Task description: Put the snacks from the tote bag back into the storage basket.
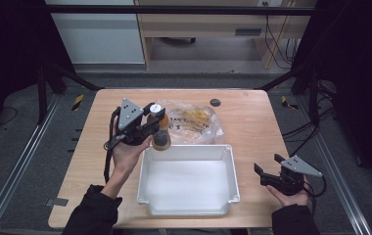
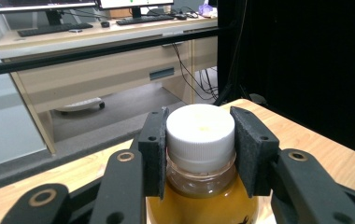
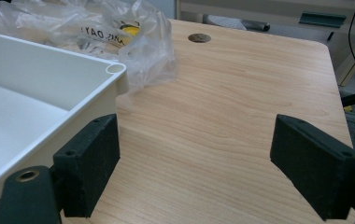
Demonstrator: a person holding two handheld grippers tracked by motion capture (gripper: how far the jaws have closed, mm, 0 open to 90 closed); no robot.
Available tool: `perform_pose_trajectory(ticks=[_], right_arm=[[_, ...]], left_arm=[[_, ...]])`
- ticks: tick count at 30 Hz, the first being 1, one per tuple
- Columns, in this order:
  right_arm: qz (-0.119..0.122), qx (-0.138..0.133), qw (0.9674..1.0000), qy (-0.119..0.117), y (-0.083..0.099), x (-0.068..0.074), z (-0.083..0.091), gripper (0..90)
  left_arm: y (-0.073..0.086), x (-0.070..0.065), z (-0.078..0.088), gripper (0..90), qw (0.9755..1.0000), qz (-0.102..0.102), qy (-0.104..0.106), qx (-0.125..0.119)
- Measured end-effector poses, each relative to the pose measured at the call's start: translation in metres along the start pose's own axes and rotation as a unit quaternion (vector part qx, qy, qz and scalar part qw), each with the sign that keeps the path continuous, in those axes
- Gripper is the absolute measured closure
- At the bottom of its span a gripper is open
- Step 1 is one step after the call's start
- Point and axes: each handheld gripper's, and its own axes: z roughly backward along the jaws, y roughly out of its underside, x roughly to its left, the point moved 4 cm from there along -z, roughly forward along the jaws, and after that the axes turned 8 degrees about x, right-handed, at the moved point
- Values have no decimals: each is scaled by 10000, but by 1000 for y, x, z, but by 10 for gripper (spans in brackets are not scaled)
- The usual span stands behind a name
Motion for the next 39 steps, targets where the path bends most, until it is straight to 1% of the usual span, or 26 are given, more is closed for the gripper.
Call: perform_pose_trajectory(ticks=[10, 17, 24, 27, 34, 37, 38, 39], right_arm=[[-1, 5, 10000, 2, 0, 0, 0, 161], [7, -2, 10000, 14, 0, 0, 0, 163], [9, 11, 10000, 14, 0, 0, 0, 163], [6, 11, 10000, 13, 0, 0, 0, 163], [6, 27, 10000, 11, 1, 0, 0, 163], [32, 28, 10000, 26, 1, 0, 0, 163], [38, 24, 10000, 22, 1, 0, 0, 163], [25, 26, 10000, 14, 1, 0, 0, 163]], left_arm=[[10, -7, 6, 590, 9999, -6, 122, 18], [20, -14, 10, 590, 9998, -7, 214, 60], [31, -17, 13, 589, 9997, -12, 226, 116], [36, -19, 14, 589, 9996, -43, 236, 177], [49, -23, 14, 590, 9993, 0, 279, 243], [54, -24, 14, 589, 9990, -58, 290, 323], [56, -25, 13, 589, 9990, -35, 296, 327], [58, -25, 13, 589, 9989, -55, 298, 351]])
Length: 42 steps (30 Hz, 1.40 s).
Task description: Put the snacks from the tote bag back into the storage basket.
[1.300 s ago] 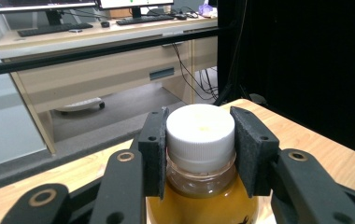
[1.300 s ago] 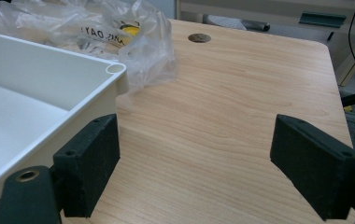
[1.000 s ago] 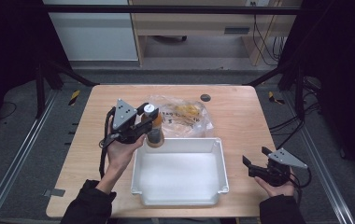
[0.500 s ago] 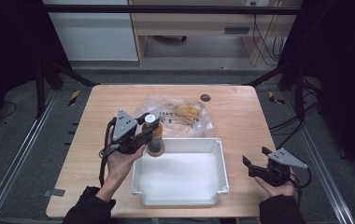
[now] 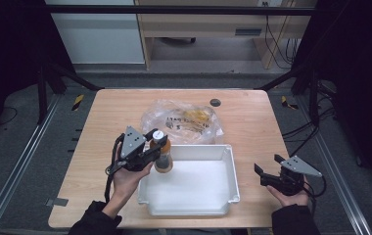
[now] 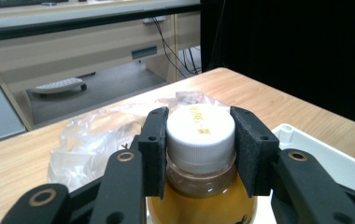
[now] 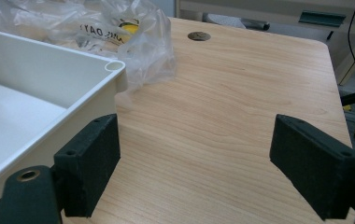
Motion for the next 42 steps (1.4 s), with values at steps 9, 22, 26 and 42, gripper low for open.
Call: perform_pose_trajectory(ticks=[9, 22, 26, 42], right_arm=[[39, 13, 10000, 24, 1, 0, 0, 163], [39, 14, 10000, 24, 1, 0, 0, 164], [35, 8, 10000, 21, 1, -1, 0, 164], [35, 35, 10000, 27, 3, -1, 0, 162]], left_arm=[[16, -4, -4, 589, 9997, 5, 25, 224], [36, -8, -12, 589, 9985, -70, 26, 539], [39, -9, -13, 589, 9980, -69, 38, 622], [43, -12, -15, 582, 9988, 6, 18, 487]])
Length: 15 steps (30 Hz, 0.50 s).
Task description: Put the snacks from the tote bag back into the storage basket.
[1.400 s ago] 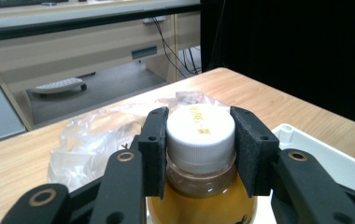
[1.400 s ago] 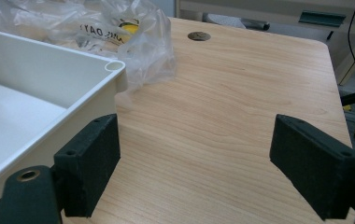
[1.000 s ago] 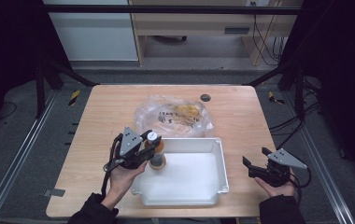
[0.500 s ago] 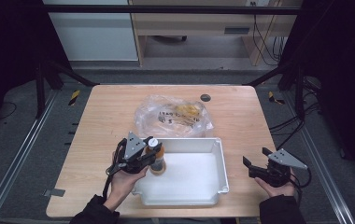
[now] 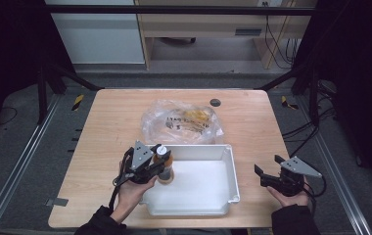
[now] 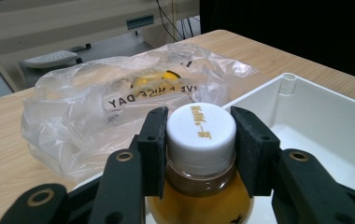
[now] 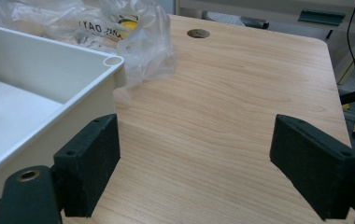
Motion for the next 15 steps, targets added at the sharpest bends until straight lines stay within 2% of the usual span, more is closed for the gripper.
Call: perform_pose_trajectory(ticks=[3, 7, 15], right_arm=[[-10, 4, 10000, 11, 0, 0, 0, 161], [-13, 7, 10000, 10, 0, 0, 0, 159], [-21, 46, 10000, 46, 1, -1, -1, 151]], left_arm=[[0, 0, 1, 552, 10000, 13, -8, -27], [-1, 0, 1, 463, 10000, 2, 5, -84], [-4, 0, 5, 291, 9997, 33, 182, -173]])
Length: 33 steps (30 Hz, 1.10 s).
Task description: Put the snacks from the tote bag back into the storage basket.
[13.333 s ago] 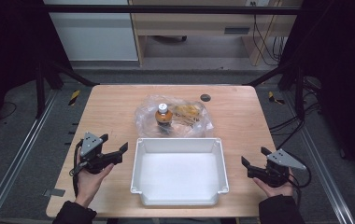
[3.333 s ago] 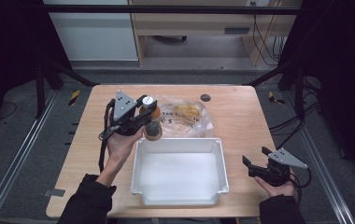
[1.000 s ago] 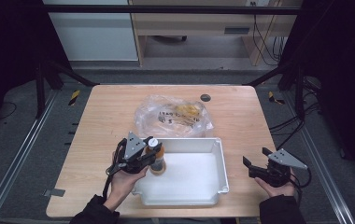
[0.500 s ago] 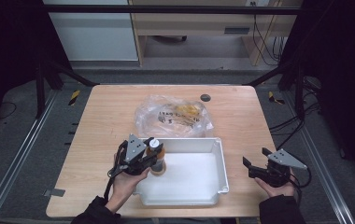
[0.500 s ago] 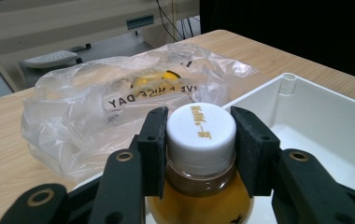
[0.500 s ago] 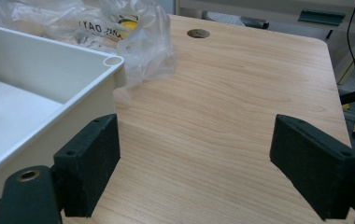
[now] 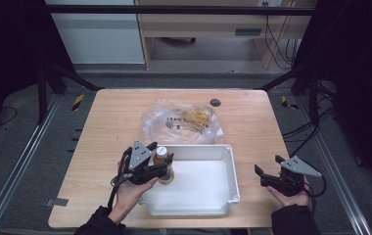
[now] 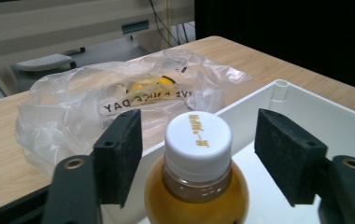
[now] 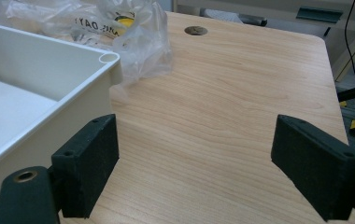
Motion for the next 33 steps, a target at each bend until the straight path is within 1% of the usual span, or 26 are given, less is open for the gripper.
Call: perform_pose_trajectory(ticks=[1, 4, 7, 8, 11, 13, 17, 19, 22, 24, 28, 29, 33], right_arm=[[1, 0, 10000, 4, 0, 0, 0, 149], [-12, 4, 10000, 15, 0, -1, 0, 145], [-22, 33, 10000, 31, 1, -1, -1, 144], [-28, 44, 10000, 35, 1, -2, -1, 144], [-33, 55, 10000, 41, 2, -3, -1, 141], [-53, 43, 10000, 46, 2, -3, 0, 140], [-50, 37, 10000, 57, 2, -3, 0, 138], [-45, 37, 10000, 66, 2, -4, 0, 138], [-50, 42, 10000, 73, 2, -4, 1, 138], [-48, 50, 9999, 84, 3, -4, 1, 138], [-34, 66, 9999, 103, 3, -5, 1, 138], [-28, 63, 9999, 103, 3, -5, 1, 139], [-27, 87, 9999, 128, 4, -6, 1, 140]], left_arm=[[-1, 0, 2, 266, 10000, -15, 17, -16], [-4, 2, 6, 231, 9999, 57, 69, -80], [-4, 5, 10, 184, 9998, 24, 205, -25], [-3, 6, 12, 174, 9998, 17, 210, -38], [-3, 12, 19, 162, 9995, 95, 305, -88], [-3, 15, 23, 146, 9992, 102, 355, -120], [0, 24, 30, 127, 9992, 121, 357, -124], [2, 31, 33, 120, 9993, 159, 323, -114], [6, 40, 35, 119, 9995, 228, 219, -80], [10, 46, 36, 119, 9997, 228, 125, -40], [19, 58, 37, 120, 9997, 251, -28, 53], [22, 61, 38, 120, 9996, 285, -45, 68], [35, 75, 36, 122, 9989, 368, -221, 205]])
